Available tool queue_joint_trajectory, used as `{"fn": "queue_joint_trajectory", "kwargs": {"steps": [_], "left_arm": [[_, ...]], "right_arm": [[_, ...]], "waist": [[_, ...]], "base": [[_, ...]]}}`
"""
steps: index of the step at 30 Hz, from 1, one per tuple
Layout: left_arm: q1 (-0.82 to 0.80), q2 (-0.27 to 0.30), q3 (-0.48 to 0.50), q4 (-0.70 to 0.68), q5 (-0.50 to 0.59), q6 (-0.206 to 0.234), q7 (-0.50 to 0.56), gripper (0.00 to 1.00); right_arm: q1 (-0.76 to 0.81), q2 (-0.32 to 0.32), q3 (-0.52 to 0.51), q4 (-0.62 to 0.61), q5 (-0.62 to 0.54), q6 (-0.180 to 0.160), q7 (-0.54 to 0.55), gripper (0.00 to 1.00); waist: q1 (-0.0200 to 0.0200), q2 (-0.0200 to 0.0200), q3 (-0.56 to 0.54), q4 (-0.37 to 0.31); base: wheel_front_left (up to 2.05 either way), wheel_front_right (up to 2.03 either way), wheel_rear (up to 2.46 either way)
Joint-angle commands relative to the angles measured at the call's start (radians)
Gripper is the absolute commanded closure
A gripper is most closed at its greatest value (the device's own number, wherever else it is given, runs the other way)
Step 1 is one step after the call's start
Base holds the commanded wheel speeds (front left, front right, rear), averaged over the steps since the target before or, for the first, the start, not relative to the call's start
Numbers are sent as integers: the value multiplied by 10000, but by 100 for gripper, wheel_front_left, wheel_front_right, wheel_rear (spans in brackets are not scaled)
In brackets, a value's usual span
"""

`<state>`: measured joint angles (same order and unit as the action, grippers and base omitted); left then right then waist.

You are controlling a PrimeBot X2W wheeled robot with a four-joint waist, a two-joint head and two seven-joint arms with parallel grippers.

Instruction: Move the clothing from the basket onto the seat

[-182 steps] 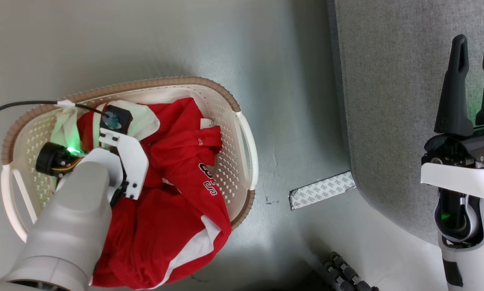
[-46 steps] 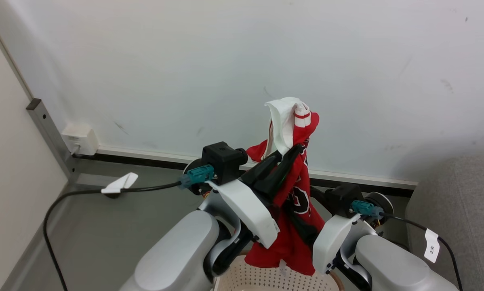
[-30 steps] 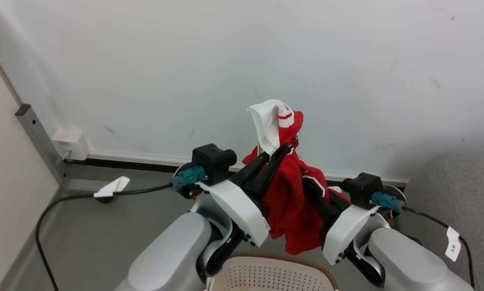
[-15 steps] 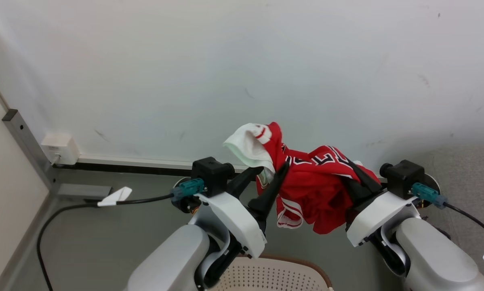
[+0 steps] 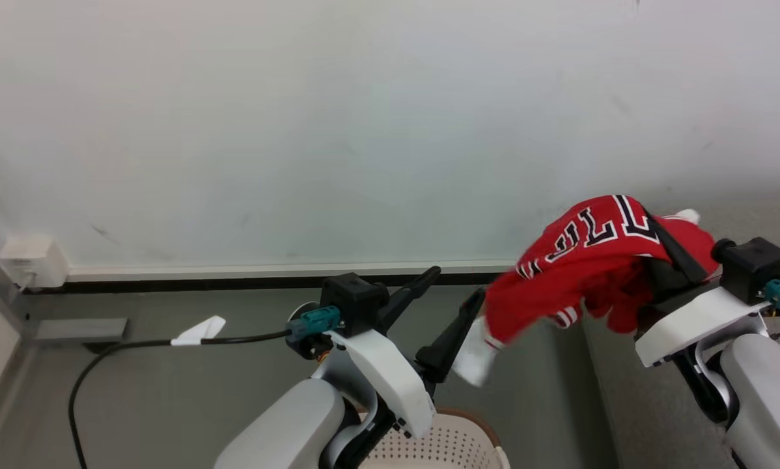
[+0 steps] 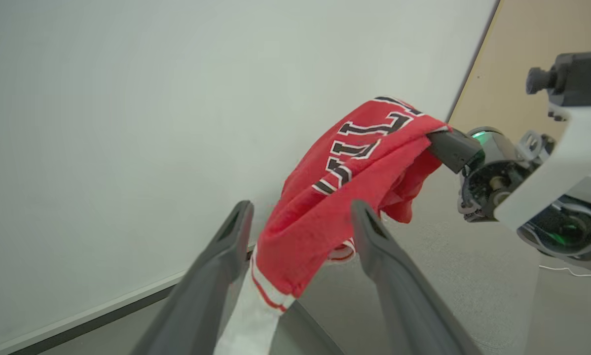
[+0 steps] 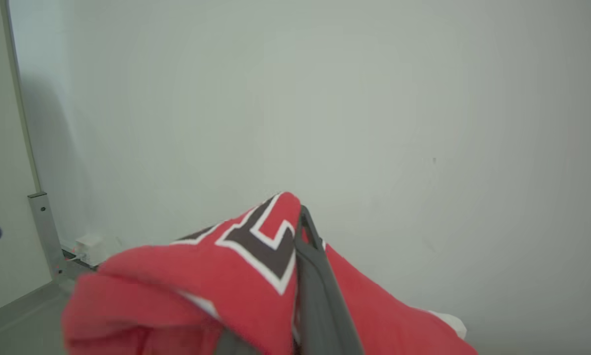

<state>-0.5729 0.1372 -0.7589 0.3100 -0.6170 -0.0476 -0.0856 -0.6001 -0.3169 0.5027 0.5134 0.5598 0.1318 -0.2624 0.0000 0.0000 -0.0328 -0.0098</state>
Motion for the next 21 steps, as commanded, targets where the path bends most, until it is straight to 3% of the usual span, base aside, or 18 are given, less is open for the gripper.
{"fn": "queue_joint_trajectory", "kwargs": {"steps": [1, 12, 21], "left_arm": [[146, 48, -18, 3, 102, 5, -53, 0], [74, 349, -264, 140, 596, 155, -402, 0], [-70, 550, -395, 283, 912, 293, -698, 0]], "right_arm": [[192, -120, -238, -154, -95, -22, -35, 100], [904, -435, -1155, -1287, -559, -22, -35, 100], [1742, -268, -2037, -2025, -790, -22, -35, 100]], "waist": [[0, 0, 114, -386], [0, 0, 472, -2104], [0, 0, 805, -3368]], "base": [[0, 0, 0], [0, 0, 0], [0, 0, 0]]}}
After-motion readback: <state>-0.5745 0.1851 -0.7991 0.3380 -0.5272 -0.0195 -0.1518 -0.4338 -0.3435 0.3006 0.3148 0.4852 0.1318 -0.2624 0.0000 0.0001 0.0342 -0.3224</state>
